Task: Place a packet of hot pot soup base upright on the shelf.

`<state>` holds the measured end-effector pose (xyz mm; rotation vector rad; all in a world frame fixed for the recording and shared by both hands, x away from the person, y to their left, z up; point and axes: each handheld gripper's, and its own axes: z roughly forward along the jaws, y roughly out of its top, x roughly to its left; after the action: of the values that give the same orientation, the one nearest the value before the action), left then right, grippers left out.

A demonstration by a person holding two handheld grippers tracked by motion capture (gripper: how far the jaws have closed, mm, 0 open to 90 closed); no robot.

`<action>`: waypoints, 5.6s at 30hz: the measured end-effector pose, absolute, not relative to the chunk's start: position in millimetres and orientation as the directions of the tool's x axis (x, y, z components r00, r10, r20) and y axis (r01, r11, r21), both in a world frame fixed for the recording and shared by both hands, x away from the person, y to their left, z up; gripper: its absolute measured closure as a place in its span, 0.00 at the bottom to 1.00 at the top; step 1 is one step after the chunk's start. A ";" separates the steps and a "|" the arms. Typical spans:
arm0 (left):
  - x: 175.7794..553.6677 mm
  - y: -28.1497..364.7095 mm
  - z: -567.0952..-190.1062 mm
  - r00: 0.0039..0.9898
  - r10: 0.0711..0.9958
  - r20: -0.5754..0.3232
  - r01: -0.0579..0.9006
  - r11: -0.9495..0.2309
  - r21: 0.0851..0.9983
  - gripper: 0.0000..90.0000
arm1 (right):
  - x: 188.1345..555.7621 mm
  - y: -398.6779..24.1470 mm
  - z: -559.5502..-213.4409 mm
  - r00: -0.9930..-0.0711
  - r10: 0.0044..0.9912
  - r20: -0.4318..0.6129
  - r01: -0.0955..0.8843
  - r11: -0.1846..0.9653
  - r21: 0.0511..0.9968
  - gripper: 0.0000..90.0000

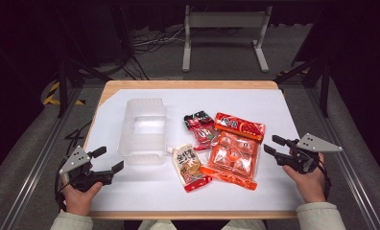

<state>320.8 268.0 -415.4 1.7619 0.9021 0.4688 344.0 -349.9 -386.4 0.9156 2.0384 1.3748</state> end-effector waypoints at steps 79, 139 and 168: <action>320.2 261.4 -423.2 0.606 0.791 -0.084 0.386 -0.200 0.901 0.16 | 481.2 -370.2 -432.1 -0.414 0.854 0.314 0.693 0.072 0.718 0.42; 314.2 262.9 -425.3 0.590 0.803 -0.079 0.401 -0.207 0.892 0.17 | 477.8 -319.8 -425.8 -0.656 0.754 -0.005 0.503 0.443 0.742 1.00; 317.6 191.5 -355.8 0.703 0.711 -0.018 0.303 -0.276 0.912 0.22 | 419.4 -346.2 -336.0 -0.647 0.759 0.076 0.431 0.281 0.858 1.00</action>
<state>317.6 191.5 -355.8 1.8654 0.7918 0.4884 419.4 -346.2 -336.0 1.0783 2.2087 1.3101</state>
